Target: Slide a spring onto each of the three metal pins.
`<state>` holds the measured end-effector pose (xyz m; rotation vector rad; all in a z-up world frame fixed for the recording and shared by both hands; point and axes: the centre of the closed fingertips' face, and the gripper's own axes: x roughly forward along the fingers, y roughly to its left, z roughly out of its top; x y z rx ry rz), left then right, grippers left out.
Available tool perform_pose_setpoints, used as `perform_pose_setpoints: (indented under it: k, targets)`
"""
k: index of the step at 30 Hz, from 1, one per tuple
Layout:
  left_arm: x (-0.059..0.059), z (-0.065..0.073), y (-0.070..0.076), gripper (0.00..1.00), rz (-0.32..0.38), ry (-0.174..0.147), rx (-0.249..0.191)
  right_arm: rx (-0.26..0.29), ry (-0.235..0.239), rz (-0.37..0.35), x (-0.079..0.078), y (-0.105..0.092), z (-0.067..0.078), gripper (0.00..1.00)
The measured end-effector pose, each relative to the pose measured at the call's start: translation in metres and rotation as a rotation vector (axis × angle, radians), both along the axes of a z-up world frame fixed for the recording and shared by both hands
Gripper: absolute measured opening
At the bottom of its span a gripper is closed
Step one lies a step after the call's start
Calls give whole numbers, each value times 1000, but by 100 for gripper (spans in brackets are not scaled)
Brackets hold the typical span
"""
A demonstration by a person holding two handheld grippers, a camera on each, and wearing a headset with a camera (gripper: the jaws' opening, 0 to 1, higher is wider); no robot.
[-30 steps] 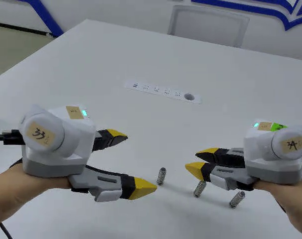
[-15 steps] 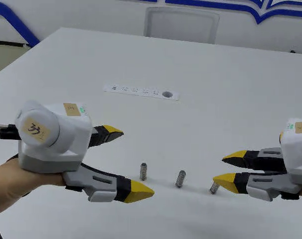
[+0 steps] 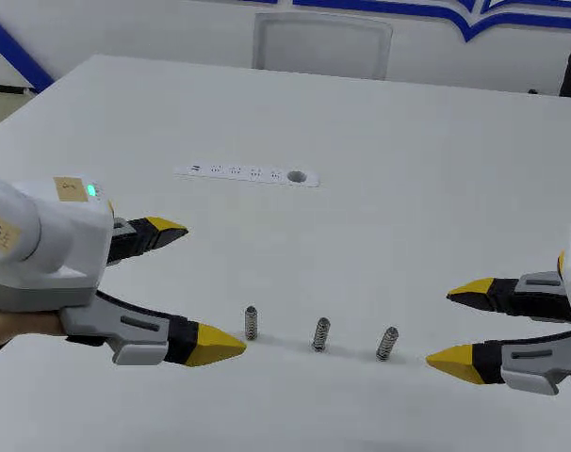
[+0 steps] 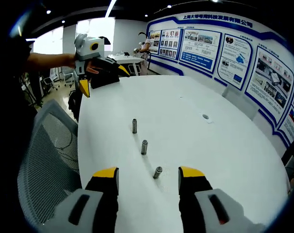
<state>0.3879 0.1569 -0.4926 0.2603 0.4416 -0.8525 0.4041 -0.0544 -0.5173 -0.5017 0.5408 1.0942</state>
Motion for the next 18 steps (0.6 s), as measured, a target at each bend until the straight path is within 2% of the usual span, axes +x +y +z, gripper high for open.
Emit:
perform_pose_setpoints:
  k: [4, 6, 8, 10, 13, 18]
  targets:
    - [1, 0, 5, 100, 13, 3, 5, 34, 0, -14, 0, -3, 5, 56]
    - [-1, 2, 4, 100, 11, 5, -9, 102, -24, 43, -7, 7, 16, 59]
    - [-1, 3, 4, 100, 8, 4, -15, 134, -19, 38, -11, 10, 21, 65]
    - [-1, 2, 4, 100, 9, 3, -15, 133, -21, 35, -12, 10, 22, 70]
    - [0, 2, 4, 100, 11, 3, -13, 103, -22, 16, -9, 6, 18, 74]
    - [-1, 2, 3, 100, 4, 3, -10, 93, -17, 4, -8, 3, 16, 74]
